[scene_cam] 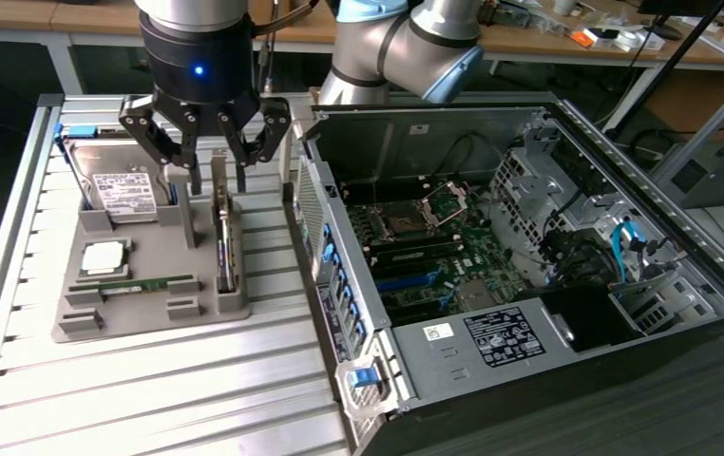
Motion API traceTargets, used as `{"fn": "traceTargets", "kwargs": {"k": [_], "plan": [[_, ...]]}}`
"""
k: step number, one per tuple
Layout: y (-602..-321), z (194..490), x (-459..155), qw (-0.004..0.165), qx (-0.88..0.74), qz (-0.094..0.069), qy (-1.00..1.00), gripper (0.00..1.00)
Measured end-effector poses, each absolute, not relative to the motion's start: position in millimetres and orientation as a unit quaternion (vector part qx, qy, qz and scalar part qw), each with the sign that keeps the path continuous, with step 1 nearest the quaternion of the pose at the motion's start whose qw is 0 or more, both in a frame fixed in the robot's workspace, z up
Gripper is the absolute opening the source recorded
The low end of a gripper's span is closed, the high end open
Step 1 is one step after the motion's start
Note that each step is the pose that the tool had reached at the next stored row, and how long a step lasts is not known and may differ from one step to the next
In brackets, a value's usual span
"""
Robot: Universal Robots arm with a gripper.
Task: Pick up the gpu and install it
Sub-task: 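Pick up the gpu and move the gpu toward the slot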
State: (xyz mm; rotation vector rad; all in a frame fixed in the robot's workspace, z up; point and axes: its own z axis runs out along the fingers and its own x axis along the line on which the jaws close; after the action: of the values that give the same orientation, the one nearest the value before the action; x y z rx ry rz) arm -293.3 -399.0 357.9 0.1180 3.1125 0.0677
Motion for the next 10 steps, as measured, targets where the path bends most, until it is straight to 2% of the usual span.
{"fn": "traceTargets", "kwargs": {"k": [10], "plan": [[-398.9, 353.6, -293.3, 0.013, 0.038, 0.022, 0.999, 0.48]]}}
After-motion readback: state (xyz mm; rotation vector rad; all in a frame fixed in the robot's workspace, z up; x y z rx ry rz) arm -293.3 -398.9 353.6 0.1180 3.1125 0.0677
